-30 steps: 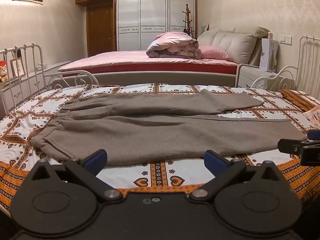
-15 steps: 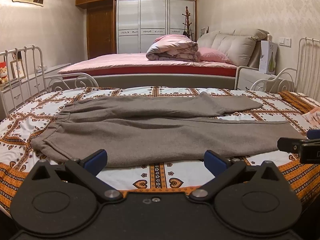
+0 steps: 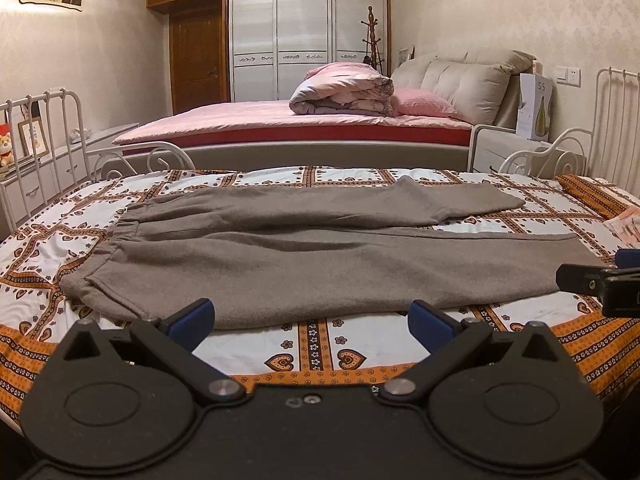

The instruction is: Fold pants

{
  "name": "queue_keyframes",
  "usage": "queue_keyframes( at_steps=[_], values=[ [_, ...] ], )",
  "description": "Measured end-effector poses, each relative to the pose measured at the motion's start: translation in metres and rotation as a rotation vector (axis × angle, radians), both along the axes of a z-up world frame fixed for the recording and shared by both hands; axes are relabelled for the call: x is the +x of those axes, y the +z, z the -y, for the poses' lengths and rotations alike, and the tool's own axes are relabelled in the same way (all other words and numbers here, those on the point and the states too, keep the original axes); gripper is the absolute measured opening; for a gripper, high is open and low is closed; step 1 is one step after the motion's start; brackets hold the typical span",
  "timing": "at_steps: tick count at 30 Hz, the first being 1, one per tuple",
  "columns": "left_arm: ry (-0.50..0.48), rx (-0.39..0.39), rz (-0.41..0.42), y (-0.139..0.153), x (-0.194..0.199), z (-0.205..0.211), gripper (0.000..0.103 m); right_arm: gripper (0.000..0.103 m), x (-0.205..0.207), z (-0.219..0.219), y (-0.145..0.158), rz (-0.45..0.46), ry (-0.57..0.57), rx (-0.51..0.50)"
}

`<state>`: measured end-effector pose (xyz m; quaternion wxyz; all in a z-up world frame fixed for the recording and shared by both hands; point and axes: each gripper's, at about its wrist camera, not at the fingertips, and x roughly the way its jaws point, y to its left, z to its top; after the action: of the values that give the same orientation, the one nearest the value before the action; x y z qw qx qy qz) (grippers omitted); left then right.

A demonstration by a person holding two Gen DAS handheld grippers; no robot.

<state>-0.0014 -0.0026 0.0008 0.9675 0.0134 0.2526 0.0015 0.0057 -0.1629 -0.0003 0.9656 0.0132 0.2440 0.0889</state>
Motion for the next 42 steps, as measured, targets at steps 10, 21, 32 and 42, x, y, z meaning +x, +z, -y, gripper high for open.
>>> queue_keyframes(
  at_steps=[10,21,32,42],
  values=[
    [0.018,0.019,0.010,0.0001,-0.0028,0.0027,0.097,0.103,0.0000,-0.0002,0.0010,-0.001,0.000,0.002],
    [0.017,0.021,0.014,0.0006,-0.0021,0.0034,0.097,0.103,-0.0008,-0.0003,0.0018,0.001,0.001,0.001],
    [0.018,0.021,0.014,0.0005,-0.0022,0.0030,0.097,0.103,-0.0008,-0.0008,0.0008,-0.004,0.007,-0.004],
    [0.018,0.022,0.014,-0.0002,-0.0010,0.0024,0.097,0.103,0.0001,-0.0022,-0.0014,-0.005,0.009,-0.007]
  ],
)
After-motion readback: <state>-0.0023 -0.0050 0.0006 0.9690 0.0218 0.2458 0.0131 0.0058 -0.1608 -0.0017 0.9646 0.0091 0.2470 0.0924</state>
